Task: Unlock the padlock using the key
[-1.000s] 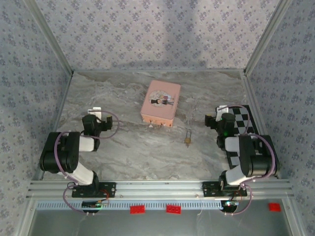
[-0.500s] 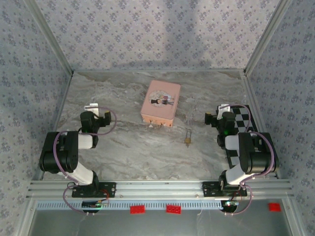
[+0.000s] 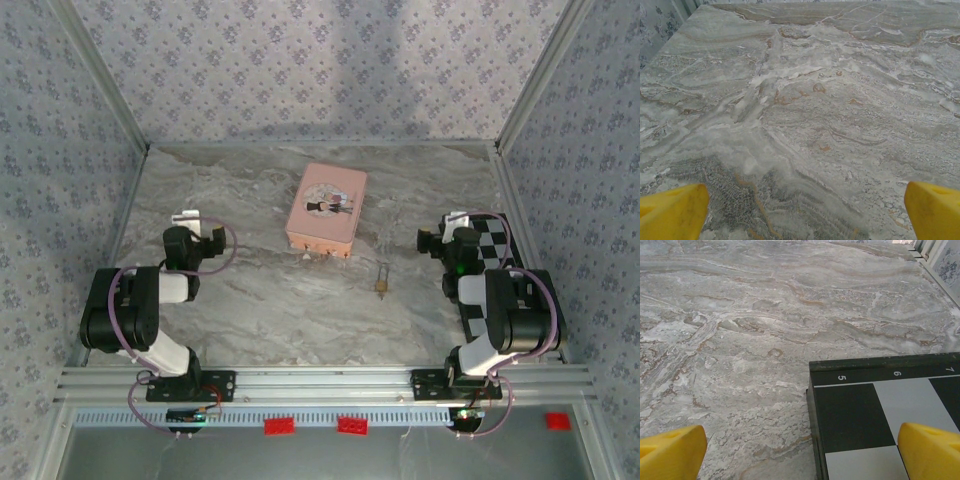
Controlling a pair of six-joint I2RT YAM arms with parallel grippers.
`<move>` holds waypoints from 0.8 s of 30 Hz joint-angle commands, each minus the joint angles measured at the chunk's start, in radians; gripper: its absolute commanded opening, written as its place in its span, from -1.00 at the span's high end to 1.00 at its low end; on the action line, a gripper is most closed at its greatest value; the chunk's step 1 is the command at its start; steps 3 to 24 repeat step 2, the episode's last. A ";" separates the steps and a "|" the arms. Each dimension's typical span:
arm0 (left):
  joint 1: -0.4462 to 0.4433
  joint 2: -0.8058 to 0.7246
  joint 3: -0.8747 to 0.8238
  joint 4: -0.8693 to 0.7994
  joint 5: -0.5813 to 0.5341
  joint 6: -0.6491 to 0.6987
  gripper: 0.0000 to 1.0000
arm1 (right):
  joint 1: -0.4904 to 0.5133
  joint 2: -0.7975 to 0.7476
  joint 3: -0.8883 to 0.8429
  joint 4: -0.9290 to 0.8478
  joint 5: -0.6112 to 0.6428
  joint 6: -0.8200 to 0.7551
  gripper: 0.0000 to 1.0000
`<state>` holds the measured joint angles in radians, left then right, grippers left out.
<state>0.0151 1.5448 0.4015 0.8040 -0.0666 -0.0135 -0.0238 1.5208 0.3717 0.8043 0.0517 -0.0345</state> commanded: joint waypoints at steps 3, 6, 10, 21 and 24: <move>0.003 -0.009 0.014 0.004 0.020 -0.017 -1.00 | 0.007 0.004 0.016 0.019 0.022 0.004 -0.98; 0.003 -0.009 0.014 0.004 0.020 -0.017 -1.00 | 0.007 0.004 0.016 0.019 0.022 0.004 -0.98; 0.003 -0.009 0.014 0.004 0.020 -0.017 -1.00 | 0.007 0.004 0.016 0.019 0.022 0.004 -0.98; 0.003 -0.009 0.014 0.004 0.020 -0.017 -1.00 | 0.007 0.004 0.016 0.019 0.022 0.004 -0.98; 0.003 -0.009 0.014 0.004 0.020 -0.017 -1.00 | 0.007 0.004 0.016 0.019 0.022 0.004 -0.98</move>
